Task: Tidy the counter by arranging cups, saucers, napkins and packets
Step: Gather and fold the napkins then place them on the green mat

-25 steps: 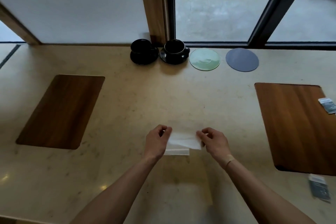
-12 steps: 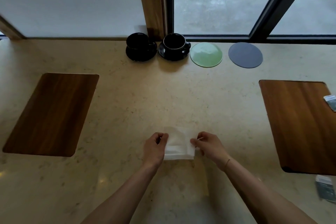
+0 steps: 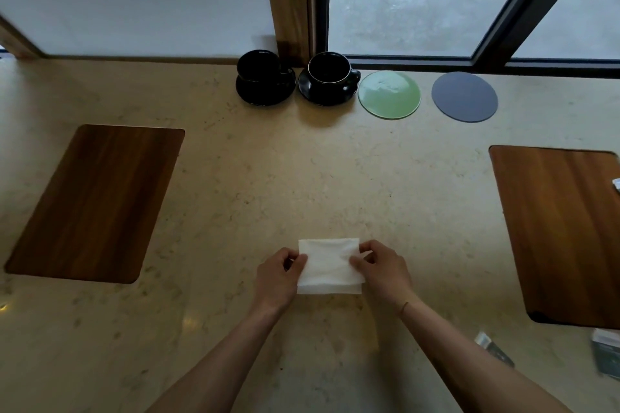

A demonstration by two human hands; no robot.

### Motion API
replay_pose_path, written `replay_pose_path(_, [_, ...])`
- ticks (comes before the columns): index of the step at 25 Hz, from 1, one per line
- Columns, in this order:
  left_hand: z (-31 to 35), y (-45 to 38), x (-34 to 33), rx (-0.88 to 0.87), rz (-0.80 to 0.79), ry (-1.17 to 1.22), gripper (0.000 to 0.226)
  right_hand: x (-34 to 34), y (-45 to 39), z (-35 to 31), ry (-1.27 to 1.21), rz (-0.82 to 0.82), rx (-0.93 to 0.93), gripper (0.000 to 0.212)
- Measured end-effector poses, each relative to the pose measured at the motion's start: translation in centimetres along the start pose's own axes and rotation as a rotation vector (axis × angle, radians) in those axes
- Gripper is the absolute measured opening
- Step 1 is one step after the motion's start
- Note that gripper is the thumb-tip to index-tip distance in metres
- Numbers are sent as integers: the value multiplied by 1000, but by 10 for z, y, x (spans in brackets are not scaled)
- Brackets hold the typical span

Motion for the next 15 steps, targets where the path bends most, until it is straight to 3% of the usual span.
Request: replay_pose_path(15, [-3,-1,0,-59,12,-97,21,-10,11,5,139,89,61,35])
Point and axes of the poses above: each hand's wrist, its own y-axis away from the middle knuckle, its own x-axis out of the back of the hand, z = x × y, the point moved 1 cm from there along -y, towards the middle knuckle, and after that the axes turned 2 degrees about z, right-handed, at the moved point
